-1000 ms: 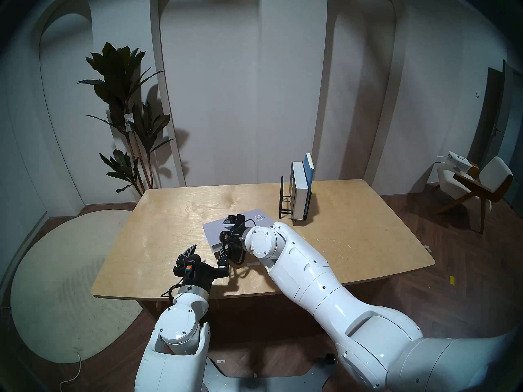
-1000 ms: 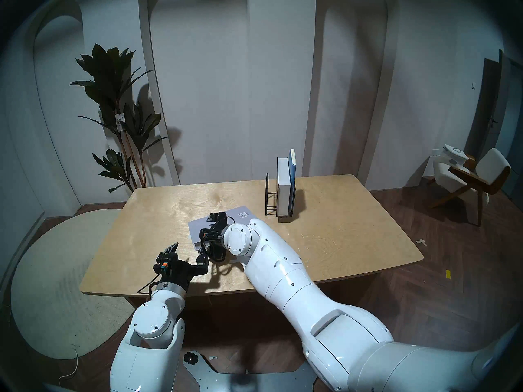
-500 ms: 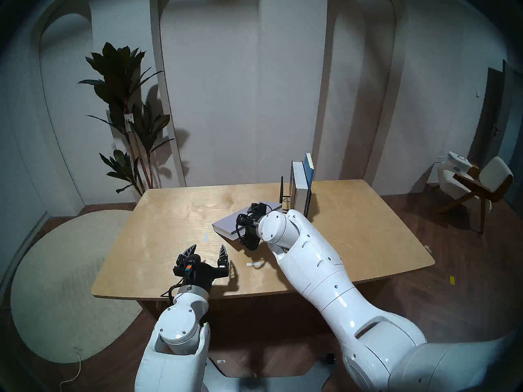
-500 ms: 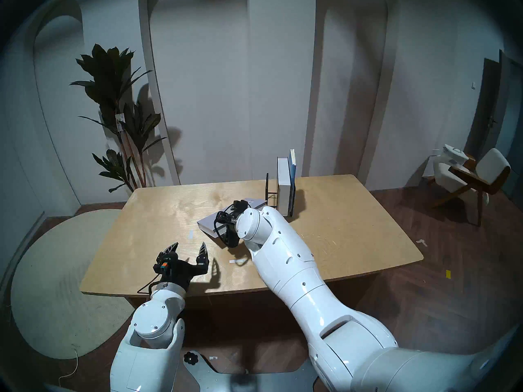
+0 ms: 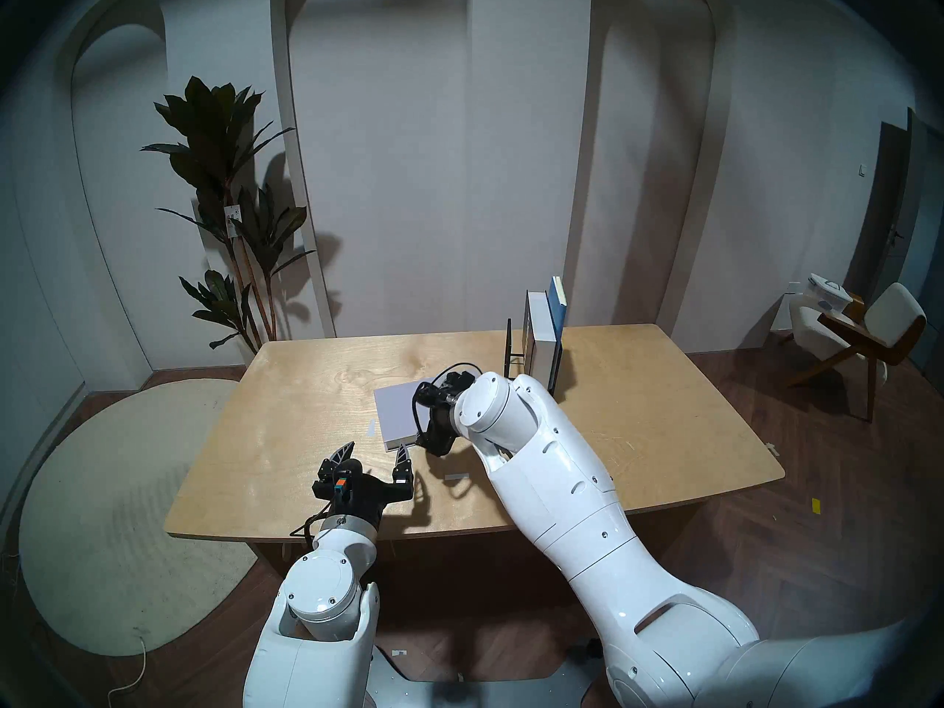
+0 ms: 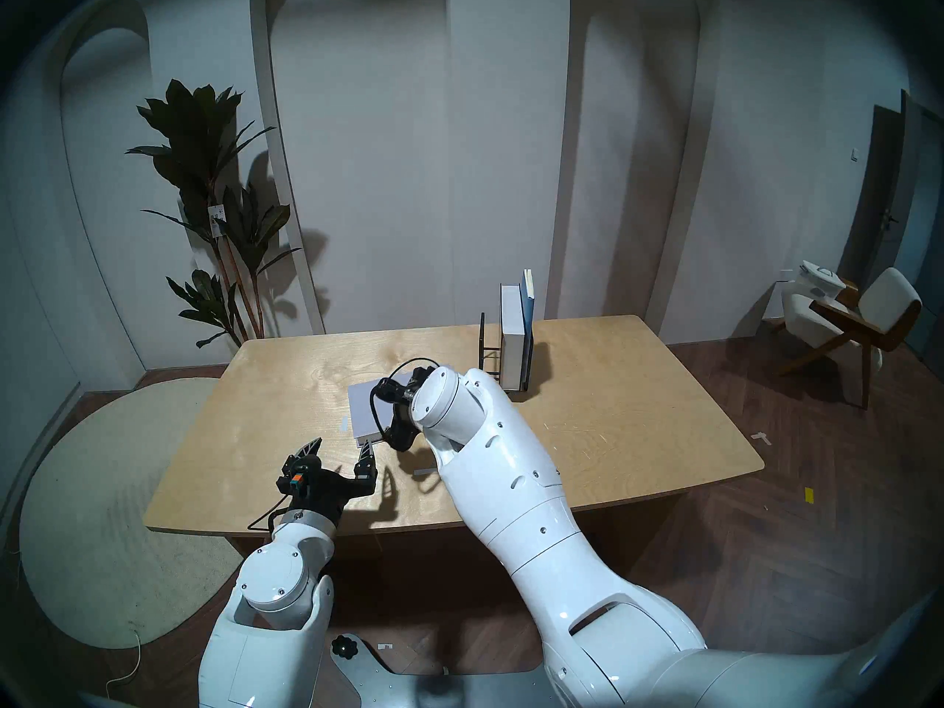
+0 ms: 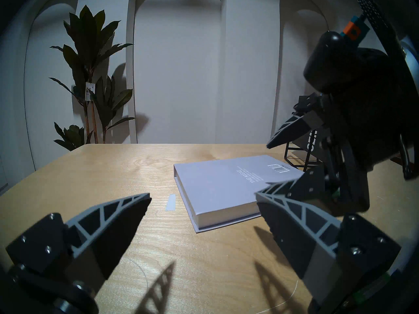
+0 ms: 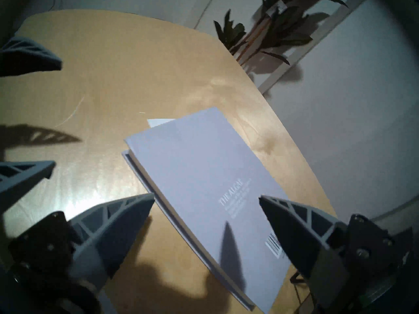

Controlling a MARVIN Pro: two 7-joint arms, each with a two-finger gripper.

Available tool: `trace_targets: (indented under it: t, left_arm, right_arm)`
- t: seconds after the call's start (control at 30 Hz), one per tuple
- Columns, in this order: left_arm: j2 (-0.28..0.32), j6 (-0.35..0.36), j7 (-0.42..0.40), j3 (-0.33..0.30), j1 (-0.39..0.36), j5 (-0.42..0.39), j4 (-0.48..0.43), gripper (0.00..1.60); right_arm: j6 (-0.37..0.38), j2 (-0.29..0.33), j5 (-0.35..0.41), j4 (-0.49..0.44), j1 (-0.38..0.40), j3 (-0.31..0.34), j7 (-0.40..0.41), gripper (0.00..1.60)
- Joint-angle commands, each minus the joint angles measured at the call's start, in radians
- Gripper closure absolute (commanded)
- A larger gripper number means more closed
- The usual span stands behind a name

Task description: Stack the books into one stack

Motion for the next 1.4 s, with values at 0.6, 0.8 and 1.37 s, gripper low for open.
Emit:
trace_targets:
  t: [0.6,0.8,1.37]
  left_arm:
    - [0.001,-0.005,-0.001,0.001,-0.008,0.0,-0.017,0.0]
    - [0.001,-0.005,-0.001,0.001,-0.009,0.0,-0.014,0.0]
    - [0.001,-0.005,0.0,0.001,-0.011,0.0,-0.008,0.0]
  right_arm:
    - [-0.113,-0.023,0.145,-0.337,-0.086,0.116,-0.34,0.0]
    - [-0.132,-0.006,0.174,-0.419,-0.126,0.186,-0.44,0.0]
    - [-0.128,0.075,0.23,-0.643,-0.331,0.339,-0.639,0.0]
